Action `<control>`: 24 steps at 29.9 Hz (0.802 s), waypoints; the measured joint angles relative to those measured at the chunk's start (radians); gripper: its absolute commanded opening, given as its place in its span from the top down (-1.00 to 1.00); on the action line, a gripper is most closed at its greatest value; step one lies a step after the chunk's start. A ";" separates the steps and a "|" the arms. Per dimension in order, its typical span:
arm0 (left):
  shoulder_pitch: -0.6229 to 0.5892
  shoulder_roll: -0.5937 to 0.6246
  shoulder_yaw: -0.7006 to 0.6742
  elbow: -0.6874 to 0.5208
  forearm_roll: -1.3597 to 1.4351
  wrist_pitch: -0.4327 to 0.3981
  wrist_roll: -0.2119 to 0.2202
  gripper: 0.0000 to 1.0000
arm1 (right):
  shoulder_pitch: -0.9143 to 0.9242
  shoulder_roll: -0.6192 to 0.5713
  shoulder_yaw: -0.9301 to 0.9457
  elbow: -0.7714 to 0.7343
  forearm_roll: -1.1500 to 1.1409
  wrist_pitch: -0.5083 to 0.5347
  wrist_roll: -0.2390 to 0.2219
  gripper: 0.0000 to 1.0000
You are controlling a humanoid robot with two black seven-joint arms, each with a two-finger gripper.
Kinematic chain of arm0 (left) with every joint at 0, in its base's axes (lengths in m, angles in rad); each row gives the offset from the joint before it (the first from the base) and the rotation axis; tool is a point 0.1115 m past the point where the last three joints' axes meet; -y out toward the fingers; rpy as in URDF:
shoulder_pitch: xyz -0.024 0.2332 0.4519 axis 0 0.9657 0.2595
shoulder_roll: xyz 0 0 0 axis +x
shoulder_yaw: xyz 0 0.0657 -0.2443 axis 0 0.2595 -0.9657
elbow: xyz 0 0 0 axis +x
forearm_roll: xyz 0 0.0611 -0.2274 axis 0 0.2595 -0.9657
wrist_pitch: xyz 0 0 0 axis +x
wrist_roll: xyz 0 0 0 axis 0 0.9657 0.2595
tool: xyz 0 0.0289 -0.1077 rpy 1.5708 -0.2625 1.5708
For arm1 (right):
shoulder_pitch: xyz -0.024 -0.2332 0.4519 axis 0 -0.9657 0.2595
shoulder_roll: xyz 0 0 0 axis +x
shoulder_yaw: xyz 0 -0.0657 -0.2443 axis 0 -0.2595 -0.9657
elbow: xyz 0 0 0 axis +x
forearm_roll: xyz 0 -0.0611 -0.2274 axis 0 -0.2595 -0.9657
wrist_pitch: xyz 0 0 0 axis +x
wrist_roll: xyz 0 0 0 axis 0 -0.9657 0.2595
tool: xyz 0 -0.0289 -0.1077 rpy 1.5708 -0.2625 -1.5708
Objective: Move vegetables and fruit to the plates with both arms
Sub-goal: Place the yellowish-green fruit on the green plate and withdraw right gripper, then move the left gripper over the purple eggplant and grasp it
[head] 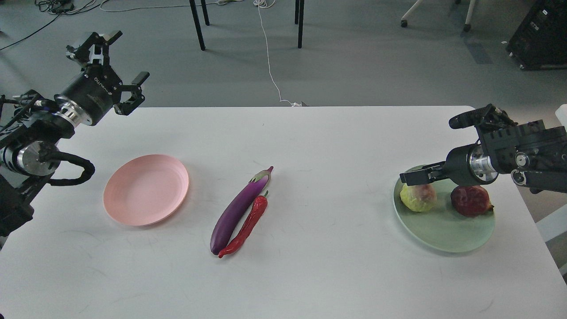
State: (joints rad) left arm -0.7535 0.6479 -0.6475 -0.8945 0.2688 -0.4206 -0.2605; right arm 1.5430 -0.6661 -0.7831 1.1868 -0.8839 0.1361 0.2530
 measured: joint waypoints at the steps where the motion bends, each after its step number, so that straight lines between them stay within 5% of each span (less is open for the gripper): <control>1: -0.005 0.005 0.001 -0.019 0.056 0.001 0.000 -0.96 | -0.010 -0.020 0.045 -0.011 0.022 0.001 0.002 -0.95; 14: 0.038 0.025 0.030 -0.230 1.064 0.033 -0.058 -0.95 | -0.456 -0.074 0.850 -0.247 0.370 0.024 0.033 -0.96; 24: 0.028 -0.019 0.238 -0.347 1.698 0.215 -0.045 -0.87 | -0.657 -0.050 1.144 -0.430 0.872 0.202 0.036 -0.96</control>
State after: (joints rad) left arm -0.7255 0.6294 -0.4099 -1.2418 1.9669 -0.2054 -0.3058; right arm 0.8856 -0.7158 0.3612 0.7569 -0.0122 0.3379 0.2888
